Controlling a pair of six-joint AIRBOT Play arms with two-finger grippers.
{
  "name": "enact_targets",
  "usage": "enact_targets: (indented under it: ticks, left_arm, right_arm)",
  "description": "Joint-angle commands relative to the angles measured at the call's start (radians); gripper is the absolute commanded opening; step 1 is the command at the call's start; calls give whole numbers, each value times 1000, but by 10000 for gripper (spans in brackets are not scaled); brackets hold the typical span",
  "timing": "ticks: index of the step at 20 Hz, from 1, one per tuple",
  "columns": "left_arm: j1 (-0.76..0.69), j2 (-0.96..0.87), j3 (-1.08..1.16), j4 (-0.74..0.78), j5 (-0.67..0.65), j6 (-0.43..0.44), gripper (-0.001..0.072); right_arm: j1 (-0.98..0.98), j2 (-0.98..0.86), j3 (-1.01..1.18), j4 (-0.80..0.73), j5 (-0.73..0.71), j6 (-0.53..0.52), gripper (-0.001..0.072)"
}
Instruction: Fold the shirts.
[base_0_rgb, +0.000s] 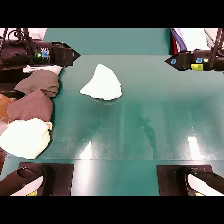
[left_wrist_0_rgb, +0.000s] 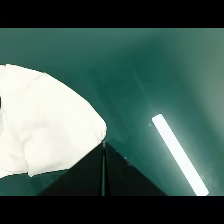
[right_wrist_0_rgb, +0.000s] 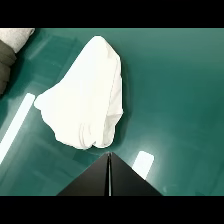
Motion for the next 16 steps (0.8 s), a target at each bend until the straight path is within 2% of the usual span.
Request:
enact_targets:
  ticks: [1,10,11,12,13,14,16]
  left_arm:
    - [0,0,-1,0,-1,0,23]
    - [0,1,0,-11,2,2,23]
    - [0,-4,-1,-2,39,2,24]
    - [0,-14,-1,11,68,2,153]
    - [0,-34,-3,33,85,0,482]
    - [0,-60,-5,50,82,-10,565]
    - [0,-147,-10,73,62,-10,551]
  right_arm:
    - [1,1,-4,2,-1,0,14]
    - [1,-1,-5,1,0,0,14]
    - [1,-1,-5,1,0,0,14]
    - [1,-1,-5,1,0,0,14]
    - [1,-1,-5,2,0,0,14]
    - [1,-1,-5,8,0,0,14]
    - [1,-1,-5,8,0,0,14]
